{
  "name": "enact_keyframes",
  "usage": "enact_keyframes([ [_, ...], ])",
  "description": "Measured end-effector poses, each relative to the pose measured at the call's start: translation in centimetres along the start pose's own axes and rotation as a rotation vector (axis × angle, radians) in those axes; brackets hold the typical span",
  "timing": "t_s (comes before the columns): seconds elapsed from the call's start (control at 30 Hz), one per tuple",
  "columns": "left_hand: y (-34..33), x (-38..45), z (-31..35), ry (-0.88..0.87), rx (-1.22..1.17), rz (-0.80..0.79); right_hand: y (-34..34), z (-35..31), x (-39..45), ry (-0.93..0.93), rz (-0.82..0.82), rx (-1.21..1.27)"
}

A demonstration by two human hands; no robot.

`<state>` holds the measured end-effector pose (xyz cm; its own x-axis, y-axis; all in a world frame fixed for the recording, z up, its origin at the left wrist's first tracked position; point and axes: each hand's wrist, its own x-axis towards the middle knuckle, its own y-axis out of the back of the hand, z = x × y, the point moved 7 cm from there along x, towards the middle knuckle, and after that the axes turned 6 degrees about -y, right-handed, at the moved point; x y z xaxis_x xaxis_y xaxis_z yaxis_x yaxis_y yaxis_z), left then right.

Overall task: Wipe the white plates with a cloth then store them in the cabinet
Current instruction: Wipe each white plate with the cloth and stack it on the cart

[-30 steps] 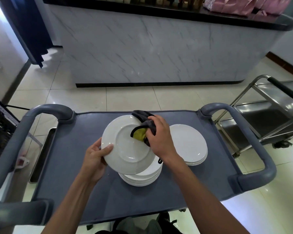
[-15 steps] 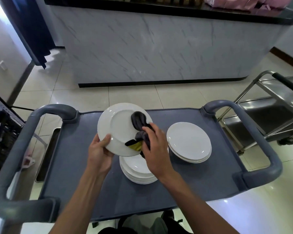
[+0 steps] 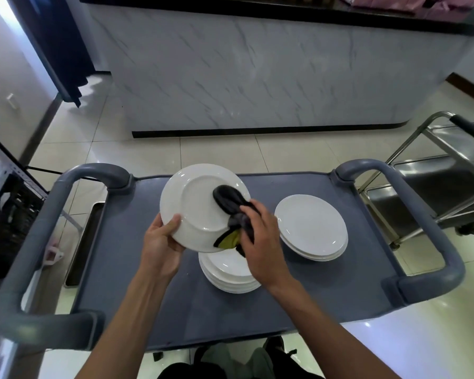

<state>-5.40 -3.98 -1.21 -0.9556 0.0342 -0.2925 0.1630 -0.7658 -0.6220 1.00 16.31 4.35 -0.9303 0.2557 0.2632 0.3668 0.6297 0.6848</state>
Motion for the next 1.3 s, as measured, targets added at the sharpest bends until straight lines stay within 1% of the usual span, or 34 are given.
enact_keyframes([
  [0.17, -0.4, -0.6, 0.0, 0.037, 0.127, -0.070, 1.9, 1.1, 3.5, -0.097, -0.010, 0.039],
  [0.27, -1.7, -1.0, -0.3, 0.037, 0.220, -0.131, 2.2, 0.3, 5.0, -0.077, -0.008, 0.013],
  [0.37, -3.0, -1.6, -0.9, 0.023, 0.330, -0.235, 1.6, -1.1, 5.6, -0.039, -0.020, -0.020],
  [0.43, -3.3, -1.6, -1.3, 0.022, 0.376, -0.266, 0.9, -2.3, 5.4, 0.000, -0.022, -0.037],
  [0.57, -3.6, -1.4, -1.8, 0.019, 0.420, -0.259, -0.4, -3.9, 4.3, 0.069, -0.026, -0.065],
  [0.67, -3.6, -1.6, -2.1, 0.013, 0.411, -0.261, -0.7, -4.0, 3.9, 0.084, -0.038, -0.064],
  [0.8, -3.2, -2.0, -2.5, 0.014, 0.387, -0.274, 0.2, -2.5, 4.7, 0.030, -0.020, -0.042],
  [0.93, -3.2, -2.2, -2.7, 0.003, 0.370, -0.244, 2.0, 0.6, 5.7, -0.094, -0.007, 0.004],
  [1.0, -3.5, -2.2, -2.5, -0.019, 0.377, -0.241, 3.2, 2.2, 6.1, -0.131, -0.007, 0.026],
  [1.07, -4.5, -2.2, -2.2, -0.059, 0.392, -0.271, 4.4, 3.7, 6.3, -0.152, 0.001, 0.025],
  [1.17, -6.7, -2.1, -1.5, -0.167, 0.457, -0.333, 6.3, 5.8, 6.3, -0.171, 0.026, 0.011],
  [1.23, -8.5, -2.1, -1.4, -0.252, 0.571, -0.361, 7.5, 7.1, 6.2, -0.180, 0.033, 0.010],
  [1.3, -10.5, -1.9, -1.9, -0.329, 0.741, -0.385, 8.8, 8.4, 6.2, -0.185, 0.039, 0.001],
])
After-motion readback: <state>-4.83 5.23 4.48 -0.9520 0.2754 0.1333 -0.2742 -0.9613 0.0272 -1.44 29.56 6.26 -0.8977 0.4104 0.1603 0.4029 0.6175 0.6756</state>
